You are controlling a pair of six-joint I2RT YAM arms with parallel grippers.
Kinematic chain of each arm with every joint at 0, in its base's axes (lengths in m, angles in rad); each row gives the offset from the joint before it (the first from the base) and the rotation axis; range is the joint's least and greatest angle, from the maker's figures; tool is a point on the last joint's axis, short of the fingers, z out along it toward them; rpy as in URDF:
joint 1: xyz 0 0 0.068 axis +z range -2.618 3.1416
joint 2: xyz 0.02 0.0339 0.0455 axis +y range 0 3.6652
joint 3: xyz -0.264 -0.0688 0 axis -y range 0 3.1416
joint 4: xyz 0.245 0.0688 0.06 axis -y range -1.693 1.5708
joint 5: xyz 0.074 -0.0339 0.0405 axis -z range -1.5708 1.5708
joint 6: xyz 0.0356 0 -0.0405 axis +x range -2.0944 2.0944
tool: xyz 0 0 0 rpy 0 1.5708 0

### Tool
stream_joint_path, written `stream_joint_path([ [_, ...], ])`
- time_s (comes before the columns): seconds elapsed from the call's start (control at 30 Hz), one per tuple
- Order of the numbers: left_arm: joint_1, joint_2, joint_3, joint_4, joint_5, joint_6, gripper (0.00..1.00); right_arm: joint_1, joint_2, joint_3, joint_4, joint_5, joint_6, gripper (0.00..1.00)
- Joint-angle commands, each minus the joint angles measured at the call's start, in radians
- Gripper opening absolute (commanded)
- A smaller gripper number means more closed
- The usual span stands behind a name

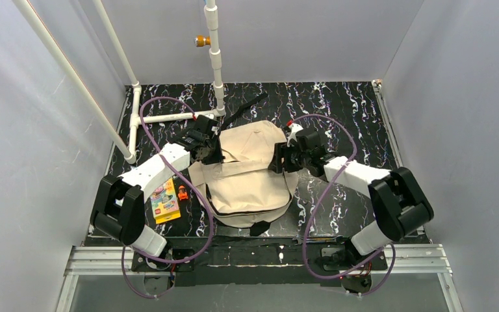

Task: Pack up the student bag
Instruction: Unzip the student bag at the center of the board.

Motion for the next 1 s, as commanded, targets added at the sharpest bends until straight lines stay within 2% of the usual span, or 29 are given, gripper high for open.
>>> stream_joint_path([
  [0.0,0.006,-0.019,0.001,-0.01,0.041,0.021,0.0,-0.009,0.073,-0.007,0.148,-0.055,0.046,0.62],
  [0.07,0.008,-0.017,-0.005,-0.004,0.046,0.025,0.0,-0.009,0.106,-0.014,0.21,-0.069,0.059,0.57],
  [0.13,0.008,-0.012,-0.006,-0.003,0.049,0.027,0.0,-0.009,0.13,-0.003,0.22,-0.066,0.046,0.56],
  [0.23,0.007,-0.007,-0.011,-0.001,0.057,0.022,0.0,-0.009,0.105,-0.017,0.221,-0.037,0.01,0.68],
  [0.3,0.008,-0.004,-0.019,0.011,0.058,0.021,0.0,-0.009,0.074,-0.044,0.264,-0.014,0.014,0.79],
  [0.37,0.008,0.001,-0.019,0.014,0.091,0.021,0.0,-0.009,0.086,-0.05,0.318,-0.022,0.036,0.82],
  [0.4,0.007,0.005,-0.017,0.014,0.096,0.022,0.0,-0.009,0.118,-0.037,0.331,-0.042,0.051,0.77],
  [0.5,0.008,0.014,-0.005,0.001,0.099,0.021,0.0,-0.009,0.191,0.015,0.302,-0.072,0.071,0.5],
  [0.57,0.008,0.014,-0.004,0.0,0.099,0.021,0.0,-0.009,0.196,0.006,0.304,-0.039,0.082,0.36],
  [0.67,0.007,0.012,-0.006,-0.007,0.073,0.021,0.0,-0.009,0.175,-0.029,0.299,0.036,0.11,0.01],
  [0.97,0.029,-0.013,-0.024,-0.043,-0.04,-0.01,0.0,-0.009,0.078,-0.309,0.435,0.259,0.299,0.01],
])
